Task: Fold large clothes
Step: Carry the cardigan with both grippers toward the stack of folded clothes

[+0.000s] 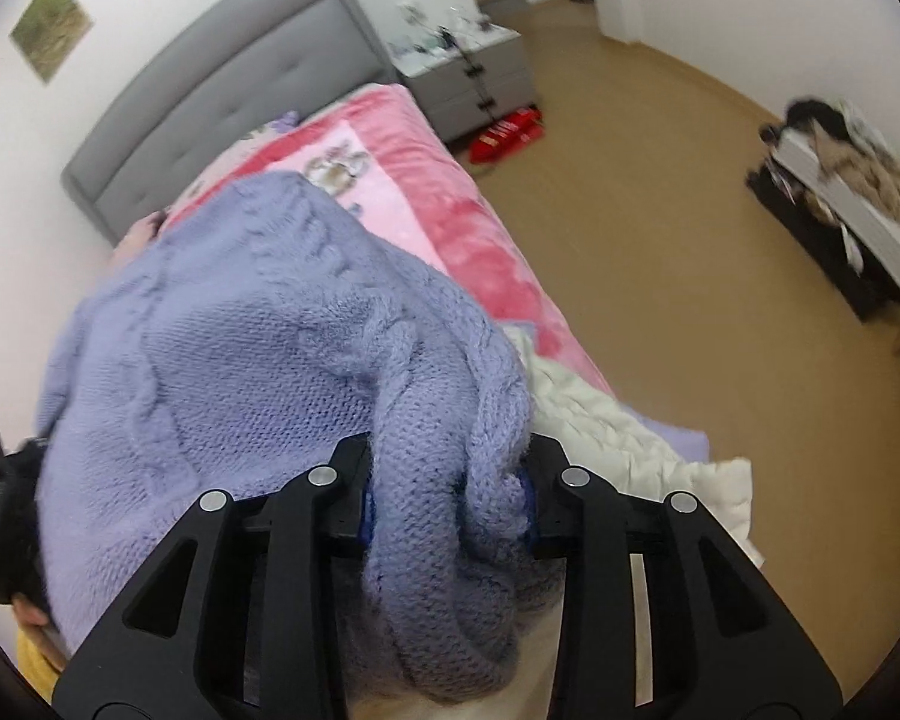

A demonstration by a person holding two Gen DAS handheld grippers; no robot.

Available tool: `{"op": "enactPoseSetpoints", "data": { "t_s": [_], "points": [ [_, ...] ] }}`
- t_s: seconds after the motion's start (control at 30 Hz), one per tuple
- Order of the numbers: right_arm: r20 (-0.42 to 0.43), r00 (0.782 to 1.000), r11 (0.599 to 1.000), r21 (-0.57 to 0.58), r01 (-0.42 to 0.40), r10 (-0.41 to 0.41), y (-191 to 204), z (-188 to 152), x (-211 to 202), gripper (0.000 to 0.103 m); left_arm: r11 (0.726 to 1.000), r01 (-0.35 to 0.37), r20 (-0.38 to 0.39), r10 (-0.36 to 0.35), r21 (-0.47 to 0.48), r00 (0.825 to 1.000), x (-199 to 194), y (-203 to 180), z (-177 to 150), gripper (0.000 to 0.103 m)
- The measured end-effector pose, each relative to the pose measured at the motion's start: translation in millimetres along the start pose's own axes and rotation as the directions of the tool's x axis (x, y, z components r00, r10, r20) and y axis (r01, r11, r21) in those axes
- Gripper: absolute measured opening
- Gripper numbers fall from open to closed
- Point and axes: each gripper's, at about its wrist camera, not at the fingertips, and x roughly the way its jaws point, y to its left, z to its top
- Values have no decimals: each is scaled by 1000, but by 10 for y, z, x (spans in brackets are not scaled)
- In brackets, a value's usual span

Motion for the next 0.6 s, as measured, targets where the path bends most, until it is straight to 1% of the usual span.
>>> {"op": "enactPoseSetpoints", "data": {
  "t_s": [0.07, 0.1, 0.13, 0.17, 0.2, 0.23, 0.27, 0.3, 0.33, 0.37, 0.4, 0.43, 0.47, 0.5, 0.53, 0.57, 0.6],
  "points": [
    [26, 999, 999, 36, -34, 33, -60, -47, -75, 44, 997, -3, 22, 1, 78, 1000, -70, -48, 19, 86],
    [31, 999, 998, 45, -43, 42, -76, -52, -97, 56, 993, -7, 38, 2, 114, 999, -152, -80, 15, 88],
    [41, 998, 996, 61, -58, 55, -105, -54, -155, 66, 990, -12, 59, 4, 139, 998, -249, -95, 4, 91],
    [51, 996, 994, 73, -76, 73, -124, -63, -226, 69, 987, -28, 92, 13, 158, 996, -361, -99, -16, 93],
    [68, 994, 993, 69, -93, 88, -117, -75, -301, 69, 985, -36, 121, 16, 169, 993, -430, -91, -19, 93],
    [86, 993, 994, 64, -85, 79, -112, -83, -372, 70, 984, -47, 152, 20, 173, 988, -521, -77, -14, 93],
    [127, 991, 997, 51, -55, 48, -91, -102, -507, 73, 985, -53, 177, 23, 167, 984, -600, -47, -6, 93],
    [178, 984, 999, 35, -16, 9, -64, -134, -649, 81, 987, -51, 209, 19, 150, 978, -705, -11, 12, 93],
    [233, 972, 1000, 16, 10, -14, -21, -176, -771, 82, 989, -48, 224, 15, 143, 974, -777, -3, 36, 93],
    [313, 950, 999, -32, 20, -9, 52, -246, -937, 82, 988, -29, 223, -6, 153, 975, -821, -29, 78, 93],
    [373, 927, 995, -99, -6, 43, 135, -334, -1072, 81, 986, -8, 209, -28, 169, 978, -814, -55, 129, 93],
    [387, 916, 985, -166, -47, 109, 227, -410, -1134, 79, 980, 33, 170, -67, 198, 983, -781, -120, 184, 93],
    [367, 914, 969, -226, -95, 175, 318, -476, -1147, 78, 971, 82, 117, -110, 225, 987, -709, -195, 237, 93],
    [344, 915, 957, -262, -124, 212, 380, -517, -1138, 75, 964, 112, 83, -135, 240, 987, -652, -245, 264, 93],
    [303, 921, 939, -308, -150, 247, 485, -594, -1076, 74, 955, 142, 41, -157, 262, 987, -567, -312, 283, 93],
    [267, 931, 927, -345, -147, 248, 578, -665, -996, 74, 950, 140, 29, -154, 280, 988, -495, -358, 284, 93],
    [220, 949, 910, -395, -126, 227, 697, -746, -860, 74, 949, 118, 21, -130, 291, 991, -424, -372, 280, 93]
  ]
}}
